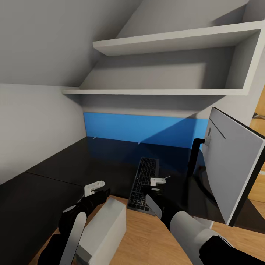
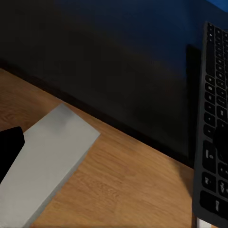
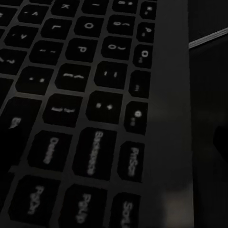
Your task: In the bedroom, organize the workspace by keeping the computer under the desk, ensuring the monitor is on the desk, placing the keyboard on the desk next to the monitor, placing the mouse on the desk next to the keyboard, moving the folder from the swivel chair onto the desk next to the mouse, stacking the notebook on top of the folder with the pen on top of the notebook, and positioning the swivel chair next to the desk.
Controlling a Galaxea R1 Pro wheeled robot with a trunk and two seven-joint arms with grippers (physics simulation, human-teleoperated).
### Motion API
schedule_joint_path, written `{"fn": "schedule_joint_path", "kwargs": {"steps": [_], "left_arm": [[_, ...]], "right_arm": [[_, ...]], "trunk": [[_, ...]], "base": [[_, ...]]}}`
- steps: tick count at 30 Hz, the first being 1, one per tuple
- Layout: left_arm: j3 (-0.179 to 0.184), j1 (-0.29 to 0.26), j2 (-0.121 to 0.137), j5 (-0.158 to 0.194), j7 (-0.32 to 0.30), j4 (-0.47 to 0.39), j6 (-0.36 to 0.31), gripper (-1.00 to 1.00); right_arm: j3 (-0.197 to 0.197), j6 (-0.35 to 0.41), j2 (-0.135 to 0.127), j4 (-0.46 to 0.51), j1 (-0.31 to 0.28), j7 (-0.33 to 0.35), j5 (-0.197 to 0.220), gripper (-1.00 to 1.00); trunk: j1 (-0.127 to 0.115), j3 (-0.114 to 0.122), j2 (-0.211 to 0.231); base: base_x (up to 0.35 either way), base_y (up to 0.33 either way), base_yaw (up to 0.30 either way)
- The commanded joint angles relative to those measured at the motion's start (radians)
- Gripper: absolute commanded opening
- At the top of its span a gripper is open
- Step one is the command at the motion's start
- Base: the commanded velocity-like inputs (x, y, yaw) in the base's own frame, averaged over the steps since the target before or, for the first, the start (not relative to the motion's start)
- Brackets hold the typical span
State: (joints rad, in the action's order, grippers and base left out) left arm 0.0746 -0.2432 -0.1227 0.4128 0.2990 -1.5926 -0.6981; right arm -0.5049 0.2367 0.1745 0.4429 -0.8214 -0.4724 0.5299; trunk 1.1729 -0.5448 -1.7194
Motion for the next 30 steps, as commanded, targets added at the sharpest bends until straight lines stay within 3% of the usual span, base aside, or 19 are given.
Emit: {"fn": "schedule_joint_path", "kwargs": {"steps": [1,9,30], "left_arm": [[0.001,-0.001,0.0,0.011,0.009,-0.001,-0.003,1.0],[0.001,-0.001,0.0,0.011,0.009,-0.001,-0.003,1.0],[-0.002,-0.001,0.0,0.005,0.014,0.0,-0.001,1.0]], "right_arm": [[-0.004,0.005,0.0,0.0,-0.001,-0.006,0.005,1.0],[-0.004,0.005,0.0,0.0,-0.001,-0.006,0.005,1.0],[-0.002,-0.025,0.0,0.031,0.001,-0.009,0.007,1.0]], "trunk": [[0.0,-0.001,-0.001],[0.0,-0.001,-0.001],[-0.081,0.065,0.146]], "base": [[0.0,0.0,0.0],[0.0,0.0,0.0],[0.0,0.0,0.0]]}}
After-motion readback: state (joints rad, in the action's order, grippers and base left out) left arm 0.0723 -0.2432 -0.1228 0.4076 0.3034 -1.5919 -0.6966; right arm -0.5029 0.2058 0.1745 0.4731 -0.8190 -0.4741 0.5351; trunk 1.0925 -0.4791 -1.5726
